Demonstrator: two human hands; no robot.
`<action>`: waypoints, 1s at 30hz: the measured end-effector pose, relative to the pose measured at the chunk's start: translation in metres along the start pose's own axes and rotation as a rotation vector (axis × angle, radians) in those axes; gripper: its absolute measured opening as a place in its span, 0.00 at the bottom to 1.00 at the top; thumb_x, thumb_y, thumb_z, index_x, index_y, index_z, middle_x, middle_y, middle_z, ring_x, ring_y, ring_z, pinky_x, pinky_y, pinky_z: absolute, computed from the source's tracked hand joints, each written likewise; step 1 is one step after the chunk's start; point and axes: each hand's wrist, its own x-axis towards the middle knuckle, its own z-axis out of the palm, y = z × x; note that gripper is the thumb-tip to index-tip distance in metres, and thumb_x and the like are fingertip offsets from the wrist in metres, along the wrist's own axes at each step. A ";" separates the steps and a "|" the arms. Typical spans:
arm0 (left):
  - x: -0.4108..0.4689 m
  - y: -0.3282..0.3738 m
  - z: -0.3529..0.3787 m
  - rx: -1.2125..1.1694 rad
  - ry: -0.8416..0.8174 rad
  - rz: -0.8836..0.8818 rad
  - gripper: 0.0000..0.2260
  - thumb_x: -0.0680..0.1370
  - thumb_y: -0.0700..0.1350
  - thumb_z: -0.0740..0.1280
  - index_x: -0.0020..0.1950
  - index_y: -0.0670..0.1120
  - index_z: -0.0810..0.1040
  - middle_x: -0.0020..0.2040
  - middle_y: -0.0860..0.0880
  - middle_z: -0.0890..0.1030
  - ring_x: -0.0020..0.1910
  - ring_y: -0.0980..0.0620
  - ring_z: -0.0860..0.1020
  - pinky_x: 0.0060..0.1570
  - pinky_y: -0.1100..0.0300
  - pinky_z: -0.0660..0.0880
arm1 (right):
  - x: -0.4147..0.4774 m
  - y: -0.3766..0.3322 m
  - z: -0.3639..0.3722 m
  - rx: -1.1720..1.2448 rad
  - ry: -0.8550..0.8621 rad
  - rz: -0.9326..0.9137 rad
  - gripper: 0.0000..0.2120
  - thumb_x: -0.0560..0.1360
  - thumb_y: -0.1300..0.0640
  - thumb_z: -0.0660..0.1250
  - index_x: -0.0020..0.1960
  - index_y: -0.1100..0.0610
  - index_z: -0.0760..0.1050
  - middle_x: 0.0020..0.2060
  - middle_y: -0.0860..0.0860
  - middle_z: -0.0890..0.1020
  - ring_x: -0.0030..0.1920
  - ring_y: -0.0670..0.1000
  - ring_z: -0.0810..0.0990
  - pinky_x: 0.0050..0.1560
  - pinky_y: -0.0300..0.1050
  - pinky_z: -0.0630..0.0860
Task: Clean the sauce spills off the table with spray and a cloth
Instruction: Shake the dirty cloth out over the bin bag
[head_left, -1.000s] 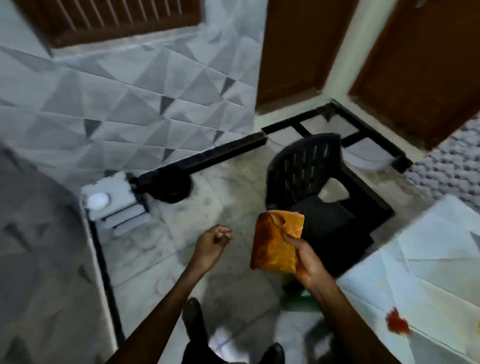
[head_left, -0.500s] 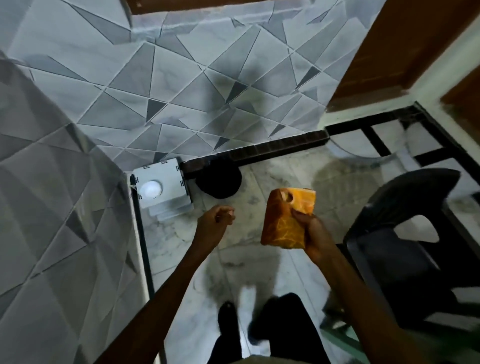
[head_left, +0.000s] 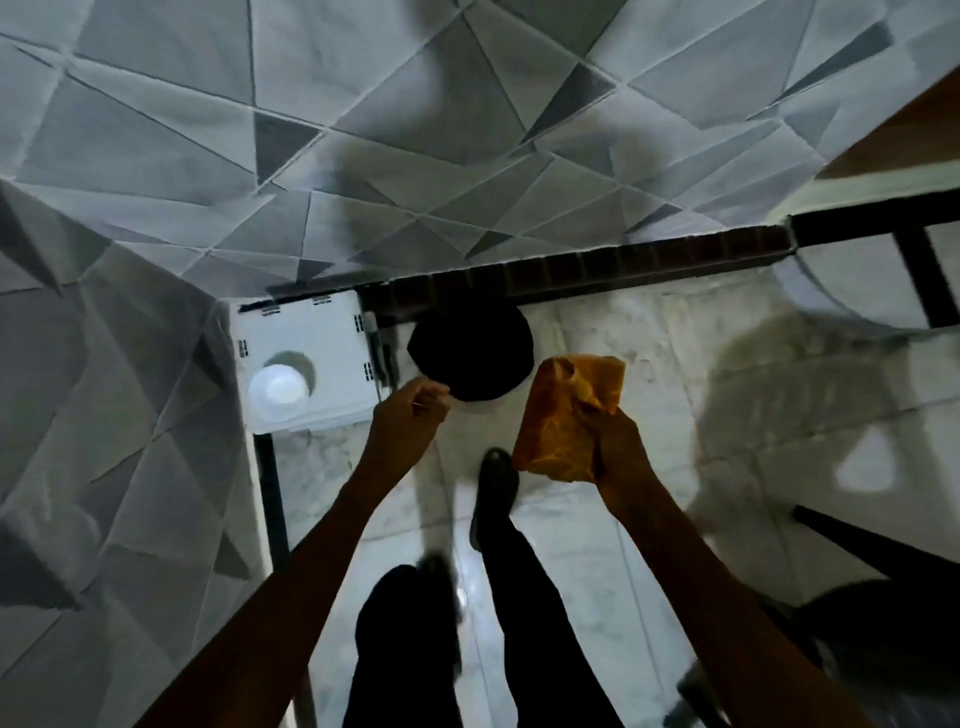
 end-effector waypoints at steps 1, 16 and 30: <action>0.024 -0.014 0.004 0.015 -0.003 -0.006 0.07 0.77 0.44 0.69 0.54 0.49 0.82 0.45 0.51 0.84 0.47 0.55 0.83 0.48 0.65 0.77 | 0.028 0.009 0.007 -0.027 0.015 0.012 0.20 0.79 0.52 0.70 0.68 0.59 0.75 0.59 0.64 0.82 0.57 0.66 0.83 0.55 0.62 0.82; 0.395 -0.259 0.093 0.038 -0.335 -0.455 0.32 0.78 0.53 0.69 0.78 0.52 0.59 0.70 0.47 0.71 0.66 0.41 0.73 0.58 0.48 0.75 | 0.359 0.154 0.111 0.030 0.120 0.203 0.21 0.76 0.54 0.70 0.68 0.54 0.76 0.61 0.59 0.82 0.60 0.65 0.82 0.62 0.70 0.77; 0.241 -0.138 0.058 -0.043 -0.294 -0.570 0.25 0.79 0.39 0.68 0.75 0.43 0.66 0.64 0.48 0.72 0.62 0.41 0.75 0.57 0.42 0.77 | 0.186 0.056 0.096 0.077 0.223 0.157 0.13 0.78 0.56 0.68 0.61 0.60 0.79 0.49 0.58 0.85 0.47 0.58 0.84 0.42 0.48 0.82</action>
